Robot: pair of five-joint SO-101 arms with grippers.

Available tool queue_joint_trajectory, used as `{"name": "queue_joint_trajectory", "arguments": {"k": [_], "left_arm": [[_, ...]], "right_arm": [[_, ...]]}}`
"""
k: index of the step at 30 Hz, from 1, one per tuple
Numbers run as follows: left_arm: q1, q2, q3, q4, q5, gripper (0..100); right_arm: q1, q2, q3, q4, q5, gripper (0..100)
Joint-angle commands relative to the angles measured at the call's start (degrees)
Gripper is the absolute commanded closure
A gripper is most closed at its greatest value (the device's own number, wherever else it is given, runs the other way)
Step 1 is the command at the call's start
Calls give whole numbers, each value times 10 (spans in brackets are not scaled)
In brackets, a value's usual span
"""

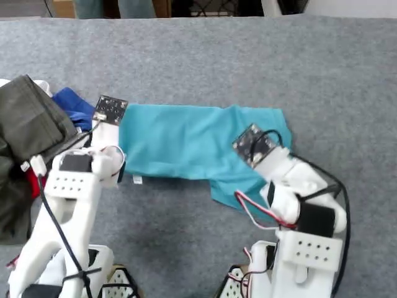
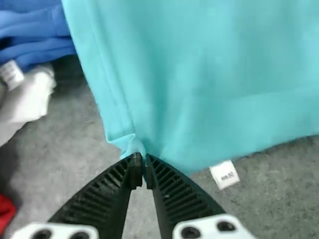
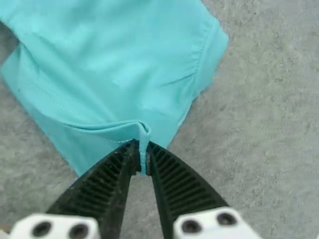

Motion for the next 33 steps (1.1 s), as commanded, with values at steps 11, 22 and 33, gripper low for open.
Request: {"name": "queue_joint_trajectory", "arguments": {"k": [11, 22, 33], "left_arm": [[-102, 146, -76, -59, -9, 875], [-139, 114, -283, 188, -162, 814], [-9, 293, -396, -41, 50, 970]], "right_arm": [[9, -75, 109, 24, 109, 915], [44, -107, 85, 9, 174, 759], [1, 140, -48, -201, 25, 980]]}}
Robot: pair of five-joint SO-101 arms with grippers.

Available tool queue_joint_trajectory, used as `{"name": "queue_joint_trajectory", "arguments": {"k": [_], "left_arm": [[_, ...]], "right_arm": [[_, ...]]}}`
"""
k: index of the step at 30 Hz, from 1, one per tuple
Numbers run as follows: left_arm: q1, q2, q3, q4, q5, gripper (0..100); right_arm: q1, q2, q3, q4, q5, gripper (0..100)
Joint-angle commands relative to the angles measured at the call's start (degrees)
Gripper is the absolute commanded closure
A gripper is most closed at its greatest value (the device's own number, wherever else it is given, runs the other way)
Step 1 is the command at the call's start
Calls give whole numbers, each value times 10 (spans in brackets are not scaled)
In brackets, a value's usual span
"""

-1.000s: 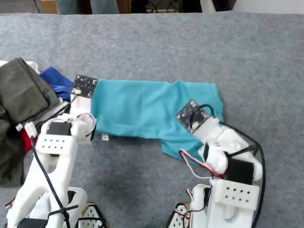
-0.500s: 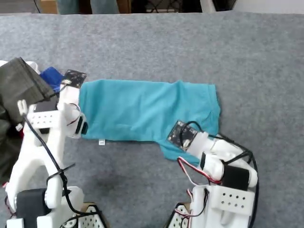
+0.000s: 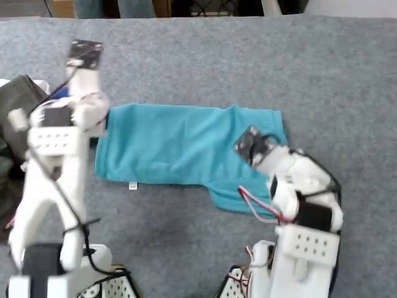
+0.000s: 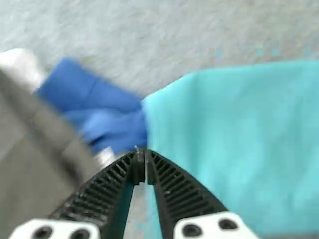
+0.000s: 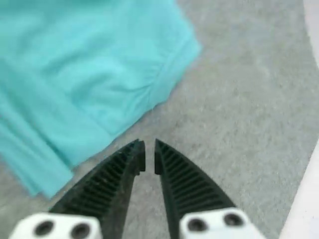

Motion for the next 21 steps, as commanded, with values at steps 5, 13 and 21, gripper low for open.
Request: {"name": "queue_joint_trajectory", "arguments": {"k": [5, 13, 21], "left_arm": [[20, 260, -173, -76, 39, 971], [-7, 507, -381, -66, 41, 972], [-36, 627, -556, 19, 43, 972]], "right_arm": [[-40, 309, -239, -29, -113, 984], [-47, 660, -454, -32, -150, 984], [18, 895, -639, 4, -155, 985]]}}
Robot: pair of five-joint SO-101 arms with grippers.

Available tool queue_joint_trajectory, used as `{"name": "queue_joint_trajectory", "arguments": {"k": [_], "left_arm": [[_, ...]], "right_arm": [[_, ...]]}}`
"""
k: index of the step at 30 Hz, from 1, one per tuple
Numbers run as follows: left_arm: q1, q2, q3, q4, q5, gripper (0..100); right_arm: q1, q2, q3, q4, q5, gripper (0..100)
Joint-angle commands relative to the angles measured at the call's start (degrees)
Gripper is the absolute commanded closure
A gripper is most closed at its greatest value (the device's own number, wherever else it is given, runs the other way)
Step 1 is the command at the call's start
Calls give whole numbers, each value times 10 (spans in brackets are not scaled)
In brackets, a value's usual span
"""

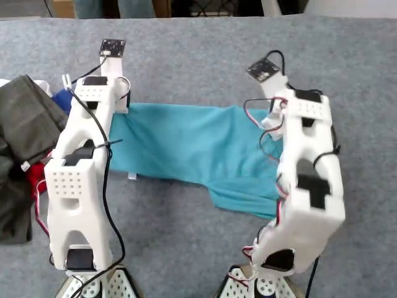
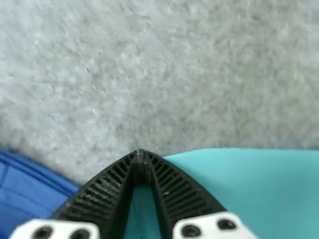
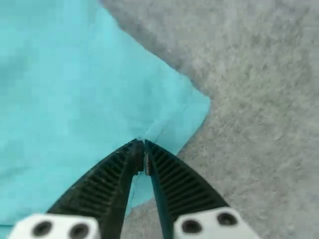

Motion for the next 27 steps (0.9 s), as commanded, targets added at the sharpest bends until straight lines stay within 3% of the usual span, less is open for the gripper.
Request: {"name": "queue_joint_trajectory", "arguments": {"k": [1, 11, 19, 21, 24, 27], "left_arm": [[-27, 35, -95, 39, 4, 972], [-38, 86, -281, 172, 12, 972], [-7, 92, -552, 399, 5, 973], [0, 93, -619, 459, -27, 973], [-13, 79, -656, 457, -43, 973], [-34, 47, -653, 458, -42, 973]], "right_arm": [[25, 46, -85, 38, -2, 985], [25, -35, -94, 65, -4, 985], [23, -210, -93, 149, 9, 985], [5, -255, -80, 205, 55, 985], [-25, -342, -9, 278, 151, 984], [-51, -451, 102, 287, 199, 981]]}}
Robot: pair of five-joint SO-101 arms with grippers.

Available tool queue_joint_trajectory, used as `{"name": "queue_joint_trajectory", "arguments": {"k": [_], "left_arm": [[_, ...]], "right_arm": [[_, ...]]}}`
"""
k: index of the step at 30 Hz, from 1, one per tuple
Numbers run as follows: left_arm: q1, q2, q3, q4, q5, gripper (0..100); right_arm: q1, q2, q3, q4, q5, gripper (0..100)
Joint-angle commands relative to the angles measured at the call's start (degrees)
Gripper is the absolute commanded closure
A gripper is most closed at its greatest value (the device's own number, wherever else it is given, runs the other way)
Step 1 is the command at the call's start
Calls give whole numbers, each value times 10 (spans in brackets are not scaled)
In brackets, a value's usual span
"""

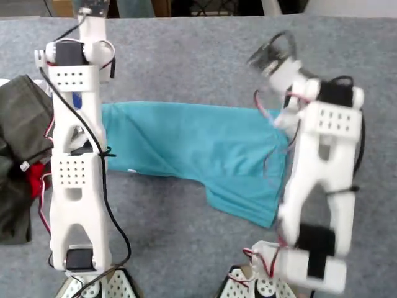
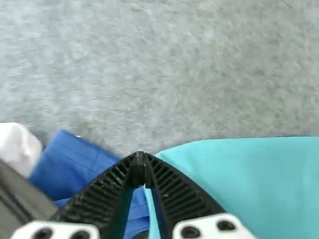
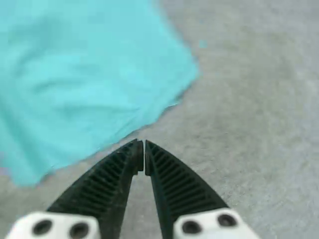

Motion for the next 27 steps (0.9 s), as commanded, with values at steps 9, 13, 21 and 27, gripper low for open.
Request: {"name": "queue_joint_trajectory", "arguments": {"k": [9, 13, 21, 27], "left_arm": [[-54, -301, 316, 7, -5, 973], [-51, -479, 561, 0, -4, 972], [-99, -758, 1041, -169, -30, 971], [-135, -848, 1222, -213, -34, 971]], "right_arm": [[-116, -338, 371, 15, 77, 846], [-164, -348, 443, 11, 77, 820], [-208, -346, 575, -105, 74, 818], [-211, -346, 622, -165, 74, 778]]}}
